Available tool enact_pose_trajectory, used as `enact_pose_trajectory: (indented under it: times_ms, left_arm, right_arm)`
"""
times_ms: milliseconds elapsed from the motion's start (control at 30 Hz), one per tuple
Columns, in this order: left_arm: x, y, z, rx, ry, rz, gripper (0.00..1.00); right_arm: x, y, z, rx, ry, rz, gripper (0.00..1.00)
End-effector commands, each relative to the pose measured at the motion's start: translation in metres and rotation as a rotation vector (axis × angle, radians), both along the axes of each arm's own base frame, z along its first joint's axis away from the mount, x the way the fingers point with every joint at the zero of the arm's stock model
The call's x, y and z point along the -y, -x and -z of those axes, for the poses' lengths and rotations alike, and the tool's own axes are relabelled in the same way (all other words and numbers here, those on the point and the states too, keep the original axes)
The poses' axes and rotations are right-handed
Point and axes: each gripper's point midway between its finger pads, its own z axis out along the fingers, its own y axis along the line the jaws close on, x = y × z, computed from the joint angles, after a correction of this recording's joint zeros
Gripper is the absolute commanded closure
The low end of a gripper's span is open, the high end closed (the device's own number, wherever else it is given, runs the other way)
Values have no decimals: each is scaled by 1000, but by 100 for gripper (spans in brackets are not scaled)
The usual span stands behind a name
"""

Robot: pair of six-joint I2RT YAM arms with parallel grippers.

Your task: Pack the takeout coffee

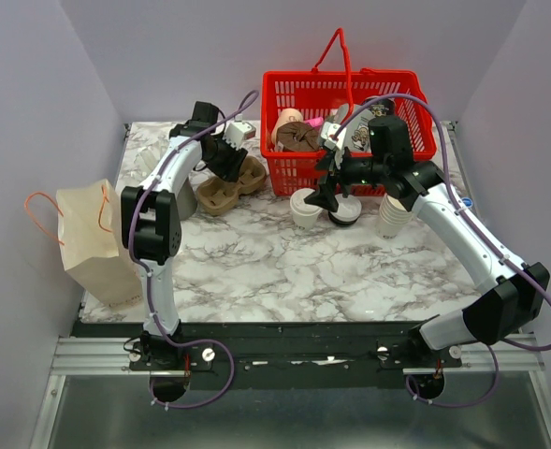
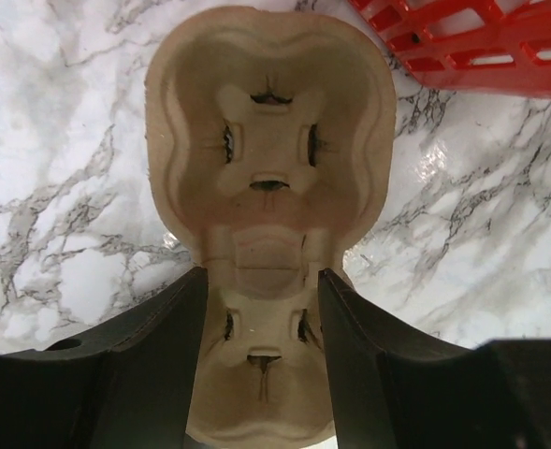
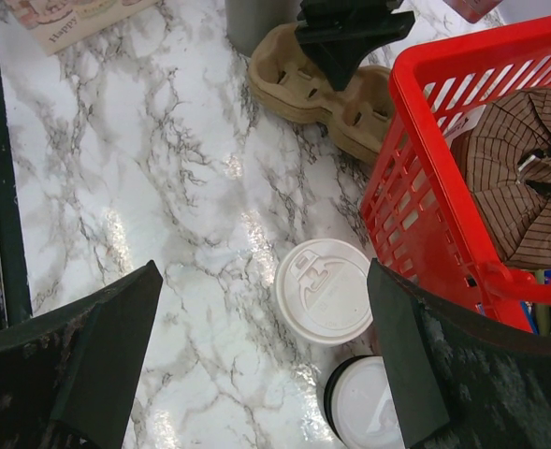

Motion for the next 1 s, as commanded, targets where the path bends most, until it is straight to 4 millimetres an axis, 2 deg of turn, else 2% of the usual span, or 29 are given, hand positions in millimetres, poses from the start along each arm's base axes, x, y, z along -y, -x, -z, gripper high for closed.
enact_pose_trajectory:
  times_ms: [0, 667, 800, 967]
  left_arm:
    - [0, 10, 4, -47, 11, 42, 44]
    - [-5, -3, 21, -76, -2, 72, 50]
    - [-5, 0, 23, -92, -1, 73, 53]
    - [-4, 7, 22, -108, 7, 89, 52]
  right_arm:
    - [2, -2, -4, 17, 8, 6, 0]
    - [4, -5, 2, 11, 25, 18, 0]
    - [4, -6, 3, 13, 28, 19, 0]
    - [4, -7, 3, 14, 28, 21, 0]
